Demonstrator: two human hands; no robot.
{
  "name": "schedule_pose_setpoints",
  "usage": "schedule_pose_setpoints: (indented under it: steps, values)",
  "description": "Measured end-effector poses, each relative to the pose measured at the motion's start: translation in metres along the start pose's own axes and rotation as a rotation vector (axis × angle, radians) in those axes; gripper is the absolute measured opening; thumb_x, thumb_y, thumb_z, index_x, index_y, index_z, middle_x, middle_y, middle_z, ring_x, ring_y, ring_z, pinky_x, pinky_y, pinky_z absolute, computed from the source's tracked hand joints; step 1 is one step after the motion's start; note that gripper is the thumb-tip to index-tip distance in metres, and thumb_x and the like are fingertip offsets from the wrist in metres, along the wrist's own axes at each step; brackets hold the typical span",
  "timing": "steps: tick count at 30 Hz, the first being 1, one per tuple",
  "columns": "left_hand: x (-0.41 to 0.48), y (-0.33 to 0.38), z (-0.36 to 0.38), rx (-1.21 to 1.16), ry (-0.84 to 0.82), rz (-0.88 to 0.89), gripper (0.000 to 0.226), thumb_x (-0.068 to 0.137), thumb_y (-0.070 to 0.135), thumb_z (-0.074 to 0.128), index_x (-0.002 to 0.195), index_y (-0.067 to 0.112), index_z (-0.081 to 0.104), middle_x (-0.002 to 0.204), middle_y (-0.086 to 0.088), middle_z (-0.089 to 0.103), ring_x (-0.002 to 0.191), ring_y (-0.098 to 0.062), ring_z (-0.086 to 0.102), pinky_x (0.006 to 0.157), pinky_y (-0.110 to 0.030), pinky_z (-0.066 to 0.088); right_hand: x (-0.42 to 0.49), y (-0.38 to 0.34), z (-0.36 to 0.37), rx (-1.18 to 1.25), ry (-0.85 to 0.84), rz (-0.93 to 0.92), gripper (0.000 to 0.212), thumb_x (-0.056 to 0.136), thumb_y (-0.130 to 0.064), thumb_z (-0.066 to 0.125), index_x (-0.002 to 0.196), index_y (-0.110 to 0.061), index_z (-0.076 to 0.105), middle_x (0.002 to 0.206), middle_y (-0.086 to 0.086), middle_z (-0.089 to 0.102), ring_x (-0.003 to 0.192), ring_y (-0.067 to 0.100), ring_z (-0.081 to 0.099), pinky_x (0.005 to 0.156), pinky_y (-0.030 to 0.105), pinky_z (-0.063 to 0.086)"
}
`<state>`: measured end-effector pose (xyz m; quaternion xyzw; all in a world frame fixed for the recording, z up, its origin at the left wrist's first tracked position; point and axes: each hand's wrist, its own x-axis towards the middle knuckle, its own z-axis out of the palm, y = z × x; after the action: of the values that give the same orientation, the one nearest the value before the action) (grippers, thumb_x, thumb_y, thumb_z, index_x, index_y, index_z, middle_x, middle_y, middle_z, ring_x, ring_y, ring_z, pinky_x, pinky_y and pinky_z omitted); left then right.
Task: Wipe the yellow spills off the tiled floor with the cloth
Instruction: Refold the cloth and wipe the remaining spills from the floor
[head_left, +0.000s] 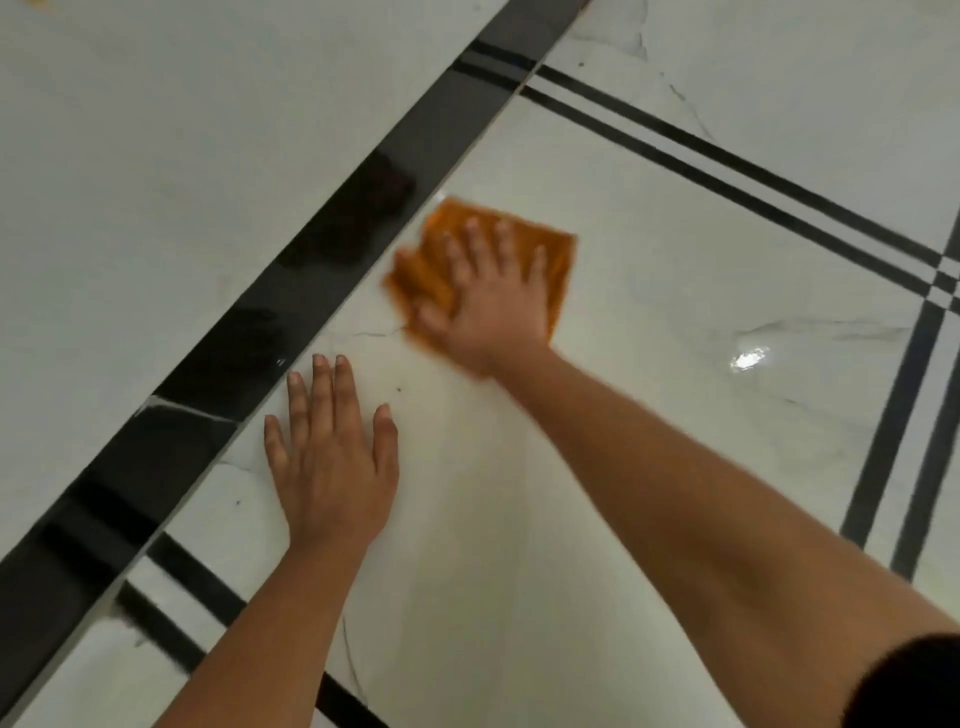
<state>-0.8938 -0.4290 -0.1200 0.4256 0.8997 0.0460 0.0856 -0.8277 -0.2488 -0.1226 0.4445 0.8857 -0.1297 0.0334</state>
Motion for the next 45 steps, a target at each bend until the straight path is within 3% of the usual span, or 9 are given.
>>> schedule_pose_setpoints:
  steps: [3,9,15,20,26,30,35,40,45]
  values:
    - [-0.024,-0.009,-0.001,0.006,-0.027,-0.037,0.070,0.088,0.051,0.006,0.148,0.015,0.012,0.156,-0.005,0.012,0.144,-0.023,0.005,0.113,-0.048,0.007,-0.075,-0.002,0.019,-0.031,0.005,-0.411,0.073,0.083,-0.067,0.025,0.147,-0.033,0.017,0.157,-0.002,0.012,0.145,0.024,0.003,0.112,0.055,0.001]
    - [-0.052,-0.022,0.000,0.016,-0.043,-0.092,0.068,0.089,0.052,0.006,0.149,0.018,0.005,0.157,-0.002,0.005,0.144,-0.021,0.000,0.113,-0.044,0.002,-0.015,0.007,0.003,-0.011,-0.012,0.000,0.075,0.085,-0.069,0.017,0.148,-0.032,0.003,0.158,-0.002,-0.004,0.144,0.027,-0.010,0.111,0.057,-0.005]
    - [-0.083,-0.022,-0.004,-0.003,-0.061,-0.173,0.060,0.097,0.042,0.019,0.149,0.017,0.004,0.158,-0.002,0.002,0.144,-0.020,-0.004,0.114,-0.044,-0.001,-0.134,0.021,0.026,-0.081,0.004,-0.488,0.074,0.081,-0.068,0.025,0.147,-0.036,0.015,0.157,-0.004,0.013,0.145,0.023,0.006,0.113,0.052,0.001]
    - [-0.101,0.009,-0.004,0.000,-0.065,-0.076,0.062,0.094,0.047,0.008,0.149,0.019,0.001,0.158,-0.001,0.000,0.144,-0.019,-0.006,0.113,-0.041,-0.005,-0.112,0.077,0.009,-0.033,0.078,-0.009,0.079,0.075,-0.071,0.014,0.147,-0.037,0.014,0.157,-0.007,0.011,0.145,0.021,0.002,0.112,0.053,0.001]
    - [-0.109,0.066,0.007,0.009,-0.120,0.051,0.067,0.088,0.048,0.007,0.149,0.021,-0.002,0.158,0.000,-0.002,0.144,-0.018,-0.006,0.114,-0.042,-0.003,-0.198,0.120,0.017,-0.055,0.038,-0.303,0.075,0.077,-0.068,0.028,0.145,-0.037,0.022,0.155,-0.006,0.021,0.144,0.022,0.014,0.111,0.052,0.007]
    - [-0.115,0.099,0.011,0.034,-0.139,0.153,0.066,0.088,0.048,0.007,0.149,0.021,0.000,0.158,0.001,0.000,0.144,-0.017,-0.005,0.114,-0.041,-0.002,-0.178,0.137,0.004,0.029,0.074,0.108,0.075,0.080,-0.069,0.021,0.147,-0.038,0.010,0.158,-0.009,0.007,0.145,0.020,0.000,0.112,0.051,-0.001]
    - [-0.120,0.137,0.009,-0.045,-0.086,0.259,0.067,0.090,0.048,0.010,0.149,0.017,0.010,0.157,-0.002,0.009,0.145,-0.019,0.003,0.114,-0.042,0.003,-0.257,0.164,0.014,0.016,0.049,0.008,0.076,0.080,-0.070,0.027,0.146,-0.034,0.019,0.156,-0.003,0.019,0.144,0.026,0.011,0.112,0.058,0.010]
    - [-0.129,0.212,0.017,-0.060,-0.118,0.598,0.071,0.088,0.051,0.010,0.148,0.013,0.017,0.155,-0.006,0.016,0.144,-0.023,0.008,0.113,-0.042,0.001,-0.277,0.223,-0.020,0.028,-0.046,-0.015,0.089,0.077,-0.077,0.026,0.147,-0.032,-0.006,0.157,-0.010,-0.004,0.139,0.010,-0.018,0.113,0.047,-0.012]
    - [-0.131,0.271,0.050,0.293,-0.227,0.846,0.082,0.084,0.066,0.010,0.148,0.017,-0.004,0.157,-0.008,-0.005,0.143,-0.031,-0.006,0.111,-0.058,0.001,-0.351,0.293,-0.032,-0.002,0.041,0.191,0.077,0.085,-0.066,0.008,0.148,-0.024,0.017,0.156,-0.002,0.017,0.140,0.009,-0.005,0.113,0.039,-0.006]
